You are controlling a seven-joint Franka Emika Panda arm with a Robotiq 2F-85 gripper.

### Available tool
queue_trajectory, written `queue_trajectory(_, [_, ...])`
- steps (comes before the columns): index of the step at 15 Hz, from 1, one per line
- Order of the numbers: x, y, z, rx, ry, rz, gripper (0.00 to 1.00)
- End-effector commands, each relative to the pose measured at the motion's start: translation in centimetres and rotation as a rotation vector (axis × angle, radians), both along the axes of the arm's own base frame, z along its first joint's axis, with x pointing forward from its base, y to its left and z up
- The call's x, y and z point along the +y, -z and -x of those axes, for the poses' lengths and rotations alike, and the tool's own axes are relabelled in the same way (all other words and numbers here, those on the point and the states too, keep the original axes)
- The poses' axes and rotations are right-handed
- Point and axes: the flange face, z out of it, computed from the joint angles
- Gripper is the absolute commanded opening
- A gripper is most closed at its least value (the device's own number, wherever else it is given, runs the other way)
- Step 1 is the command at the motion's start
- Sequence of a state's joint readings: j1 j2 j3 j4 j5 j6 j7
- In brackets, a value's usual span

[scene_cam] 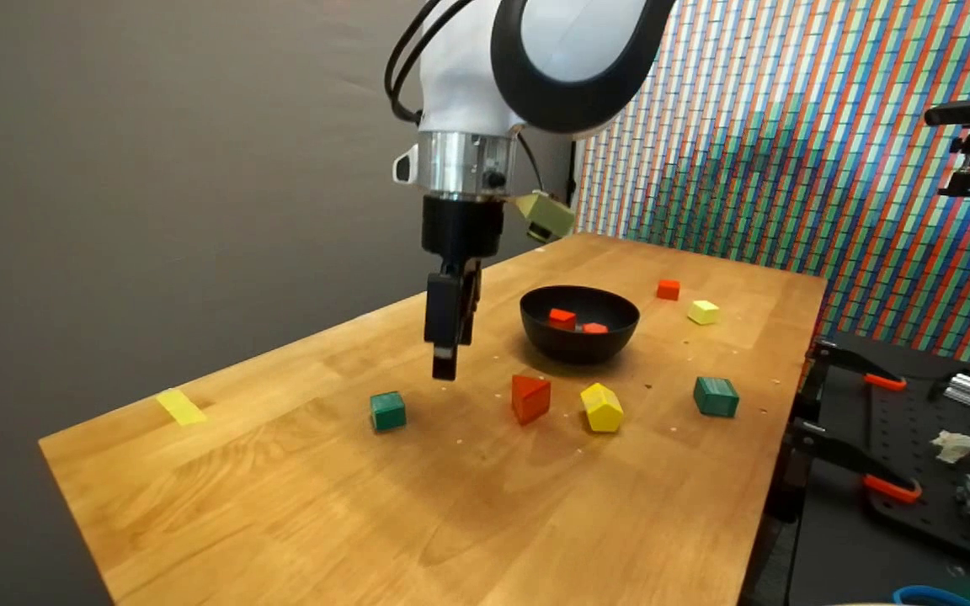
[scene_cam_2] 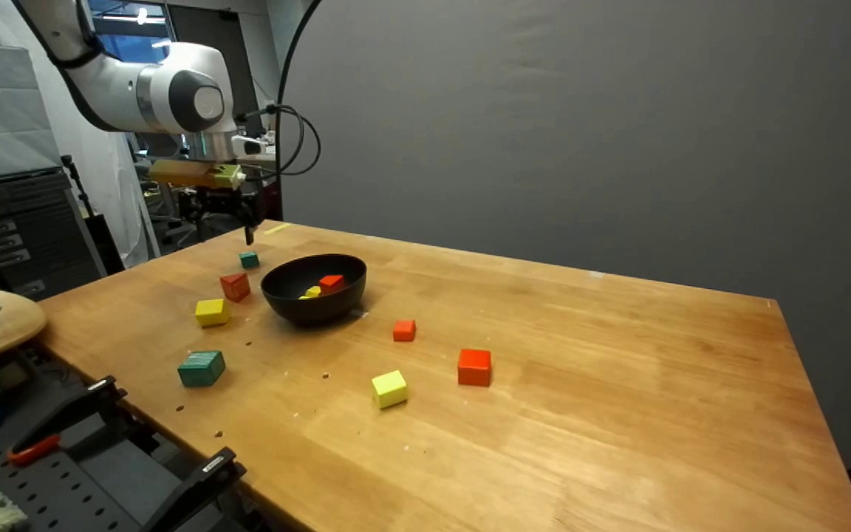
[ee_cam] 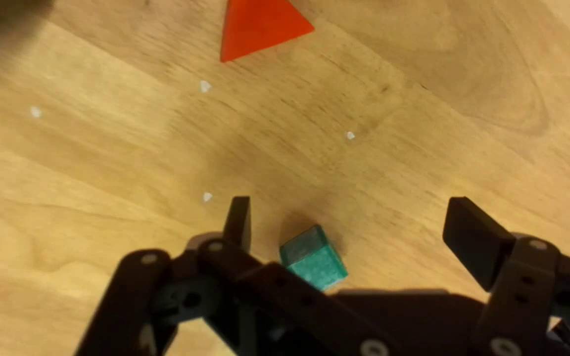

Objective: Pick up all the blocks from the table and put them in the black bowl.

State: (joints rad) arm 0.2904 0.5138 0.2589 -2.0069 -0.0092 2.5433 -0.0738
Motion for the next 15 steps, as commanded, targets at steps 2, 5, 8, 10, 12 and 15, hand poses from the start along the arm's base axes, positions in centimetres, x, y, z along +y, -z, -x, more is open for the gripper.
queue_trajectory(2, [4.2, 4.5, -2.8, -0.028, -0.098, 0.027, 1.00])
queue_trajectory(5, [5.5, 5.7, -4.2, -0.072, -0.127, 0.045, 1.00])
queue_trajectory(8, [6.6, 6.1, -5.2, -0.107, -0.151, 0.054, 0.73])
queue_trajectory(10, [7.1, 6.1, -5.5, -0.125, -0.166, 0.067, 0.58])
queue_trajectory(12, [7.5, 6.3, -5.6, -0.137, -0.179, 0.077, 0.42])
queue_trajectory(15, [7.3, 5.7, -5.6, -0.155, -0.184, 0.104, 0.18])
